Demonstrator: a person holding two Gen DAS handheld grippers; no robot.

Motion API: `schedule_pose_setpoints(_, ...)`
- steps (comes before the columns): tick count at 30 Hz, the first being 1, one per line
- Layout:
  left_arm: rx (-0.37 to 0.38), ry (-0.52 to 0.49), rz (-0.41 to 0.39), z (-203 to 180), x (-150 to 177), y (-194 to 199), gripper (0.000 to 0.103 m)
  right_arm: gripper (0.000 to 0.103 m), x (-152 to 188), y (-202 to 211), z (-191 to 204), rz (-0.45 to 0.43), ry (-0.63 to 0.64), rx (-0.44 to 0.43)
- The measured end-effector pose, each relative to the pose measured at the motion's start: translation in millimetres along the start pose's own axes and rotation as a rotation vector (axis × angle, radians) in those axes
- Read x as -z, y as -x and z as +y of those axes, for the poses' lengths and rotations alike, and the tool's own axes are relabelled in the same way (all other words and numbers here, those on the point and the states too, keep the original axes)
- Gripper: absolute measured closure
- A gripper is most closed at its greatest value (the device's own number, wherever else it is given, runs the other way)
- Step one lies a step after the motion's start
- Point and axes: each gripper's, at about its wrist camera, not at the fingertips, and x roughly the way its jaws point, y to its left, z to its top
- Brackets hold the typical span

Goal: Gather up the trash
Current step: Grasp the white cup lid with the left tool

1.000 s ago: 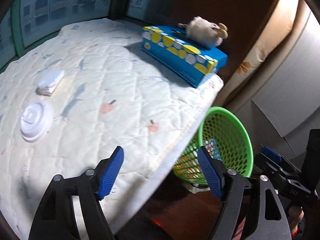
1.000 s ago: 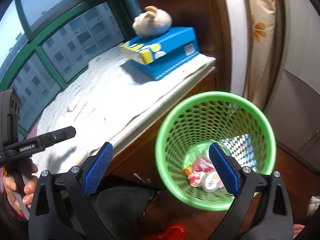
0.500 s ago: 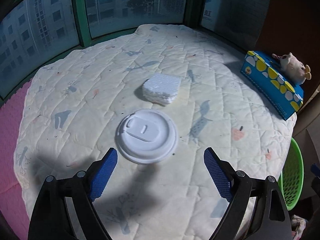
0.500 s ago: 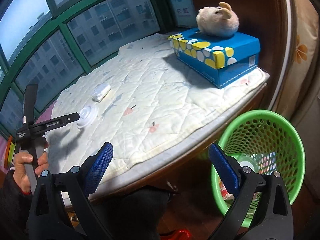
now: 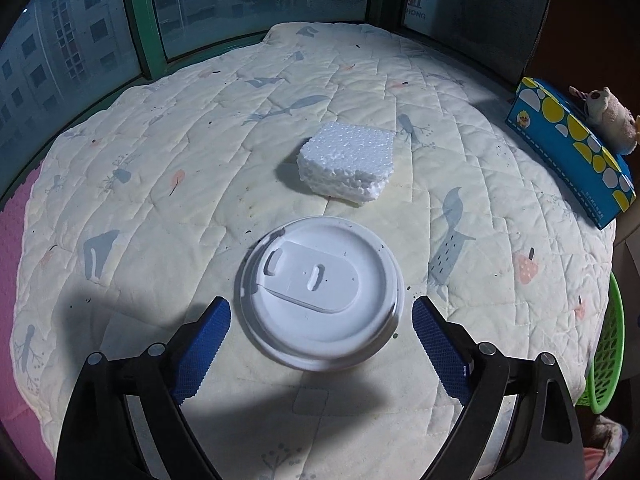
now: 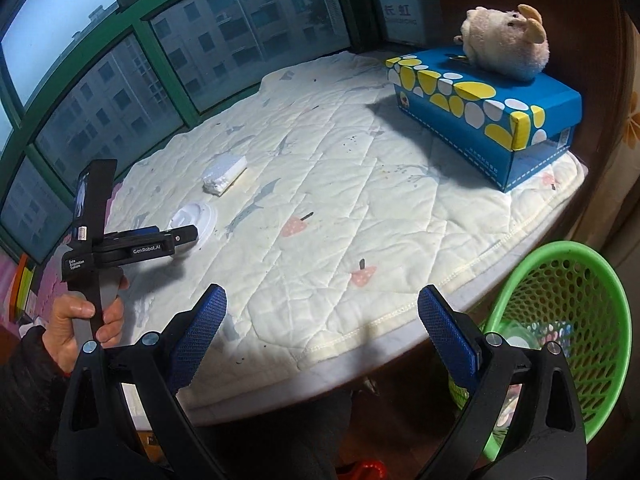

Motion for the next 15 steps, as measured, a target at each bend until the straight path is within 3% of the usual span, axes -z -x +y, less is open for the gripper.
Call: schedule_pose_setpoints(15, 0.034, 0.019, -0.021, 14.0, 3.5, 1.9, 0.021, 0.007, -22.3, -31.4, 28.0, 0.024, 0.064, -0.016)
